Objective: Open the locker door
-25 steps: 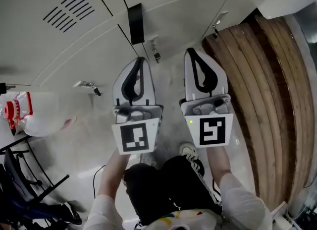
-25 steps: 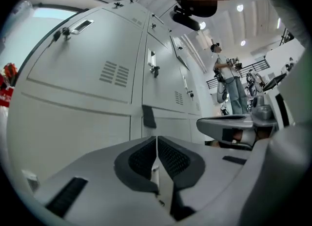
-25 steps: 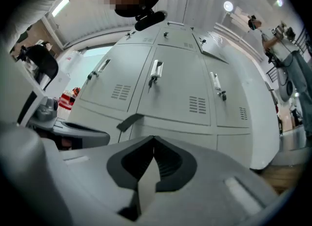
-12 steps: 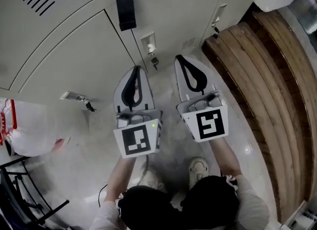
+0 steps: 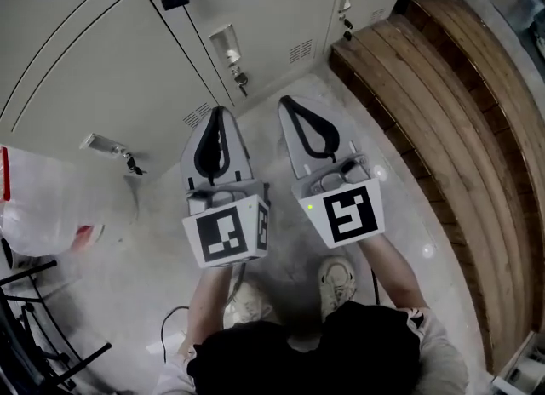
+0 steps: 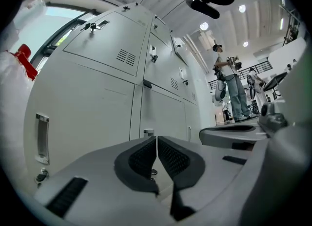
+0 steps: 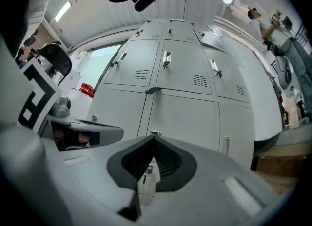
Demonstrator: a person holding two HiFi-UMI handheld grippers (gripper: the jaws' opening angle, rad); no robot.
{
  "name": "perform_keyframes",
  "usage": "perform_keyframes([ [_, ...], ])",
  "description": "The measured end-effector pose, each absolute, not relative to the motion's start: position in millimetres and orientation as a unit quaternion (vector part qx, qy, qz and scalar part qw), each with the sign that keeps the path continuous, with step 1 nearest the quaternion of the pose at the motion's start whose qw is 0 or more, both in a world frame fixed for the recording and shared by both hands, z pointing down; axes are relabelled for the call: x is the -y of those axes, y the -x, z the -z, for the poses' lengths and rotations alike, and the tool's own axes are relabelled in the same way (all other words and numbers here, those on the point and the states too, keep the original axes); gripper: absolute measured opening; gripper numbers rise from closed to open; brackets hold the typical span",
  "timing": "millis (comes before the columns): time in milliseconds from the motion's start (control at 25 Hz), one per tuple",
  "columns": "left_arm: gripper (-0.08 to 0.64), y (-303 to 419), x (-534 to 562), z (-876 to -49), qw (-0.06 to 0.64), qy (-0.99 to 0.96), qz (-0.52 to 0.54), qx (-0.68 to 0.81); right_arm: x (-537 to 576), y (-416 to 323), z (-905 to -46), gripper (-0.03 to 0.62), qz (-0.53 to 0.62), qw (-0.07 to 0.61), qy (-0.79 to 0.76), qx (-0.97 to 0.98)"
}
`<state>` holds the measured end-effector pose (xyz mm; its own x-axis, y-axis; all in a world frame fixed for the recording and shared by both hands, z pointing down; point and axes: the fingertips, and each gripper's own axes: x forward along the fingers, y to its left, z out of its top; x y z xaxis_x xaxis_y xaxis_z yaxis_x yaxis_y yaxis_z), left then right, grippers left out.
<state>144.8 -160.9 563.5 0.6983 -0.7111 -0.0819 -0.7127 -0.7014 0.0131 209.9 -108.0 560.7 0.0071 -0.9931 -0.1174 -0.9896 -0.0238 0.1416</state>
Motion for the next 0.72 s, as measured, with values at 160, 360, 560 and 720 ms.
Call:
perform_keyframes([
  [160,0.02,-132.6,164.8,-559.1,0.019,0.917,-0.035,-0.396,112.2,-201.7,-552.0,0.005,0.099,0.016,-0.7,0.707],
  [360,0.02,-92.8,181.9,-546.5,0.016,0.89,-0.054,-0.452,122.7,-187.7,-529.6,0.005,0.105,-0.007,-0.683,0.723],
  [560,0.021,-16.0,191.0,-545.2,0.07,0.85,-0.018,-0.521,165.4,-119.3,-534.7,0.005,0.094,-0.026,-0.614,0.783],
  [720,0.021,63.6,196.0,-553.5,0.035,0.809,-0.018,-0.586,191.2,-26.3,-542.7,0.021,0.088,-0.01,-0.515,0.852],
])
